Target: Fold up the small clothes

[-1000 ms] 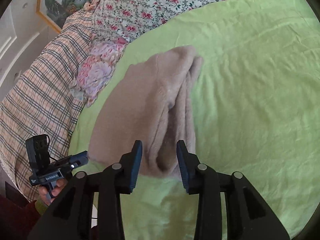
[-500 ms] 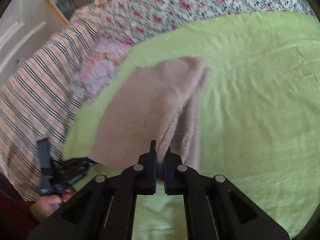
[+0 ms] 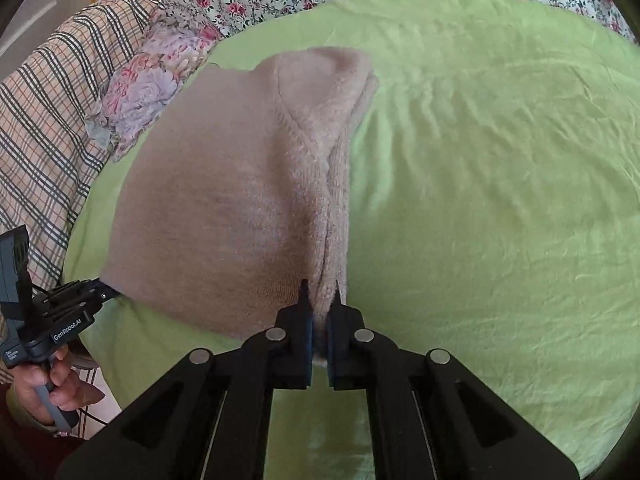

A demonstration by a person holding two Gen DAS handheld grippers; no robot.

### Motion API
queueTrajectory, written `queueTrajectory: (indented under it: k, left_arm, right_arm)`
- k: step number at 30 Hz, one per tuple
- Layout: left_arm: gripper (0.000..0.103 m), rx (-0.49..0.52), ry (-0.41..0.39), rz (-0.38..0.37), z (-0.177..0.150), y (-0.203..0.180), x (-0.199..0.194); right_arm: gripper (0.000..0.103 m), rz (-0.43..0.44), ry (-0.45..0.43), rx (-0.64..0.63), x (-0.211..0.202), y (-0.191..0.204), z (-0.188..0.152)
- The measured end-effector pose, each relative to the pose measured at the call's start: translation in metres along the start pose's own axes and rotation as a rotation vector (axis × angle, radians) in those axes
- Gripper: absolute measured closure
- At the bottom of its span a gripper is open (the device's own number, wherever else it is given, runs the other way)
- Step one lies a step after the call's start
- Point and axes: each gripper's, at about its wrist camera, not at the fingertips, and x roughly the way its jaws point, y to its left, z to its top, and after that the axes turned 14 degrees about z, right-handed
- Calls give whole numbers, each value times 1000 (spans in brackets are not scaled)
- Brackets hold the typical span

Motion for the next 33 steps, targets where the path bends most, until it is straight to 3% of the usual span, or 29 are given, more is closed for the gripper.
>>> queueTrajectory:
  k: [4, 7, 10, 13, 17, 22, 24, 26, 30, 33]
  left_arm:
    - [87, -18, 9, -32, -4, 10, 2]
    - [87, -10, 2, -48, -3, 10, -2]
    - [86, 33, -5, -123, -4, 9, -13]
    - [86, 61, -34, -210, -7, 19, -31]
    - [86, 3, -84, -289, 2, 35, -47]
    - [86, -77, -96, -332, 30, 36, -31]
    - [86, -90, -105, -383, 39, 33, -23]
    - [86, -80, -91, -424, 44, 28, -13]
    - [87, -48, 12, -438, 40, 12, 23]
    - [87, -60, 46, -470, 36, 5, 29]
  right_arm:
    - [89, 76, -3, 64, -5, -4, 2]
    - [82, 137, -56, 119, -20, -8, 9]
    - [81, 215, -121, 164, -28, -18, 27]
    - [80, 223, -147, 193, -18, -30, 52]
    - [78, 278, -147, 261, 6, -45, 77]
    - [66, 300, -143, 300, 28, -50, 96]
    - [66, 294, -134, 300, 32, -50, 99]
    - [90, 276, -128, 271, 30, -48, 102]
    - [92, 258, -147, 173, 12, -36, 114]
    - [93, 183, -116, 126, 15, -35, 116]
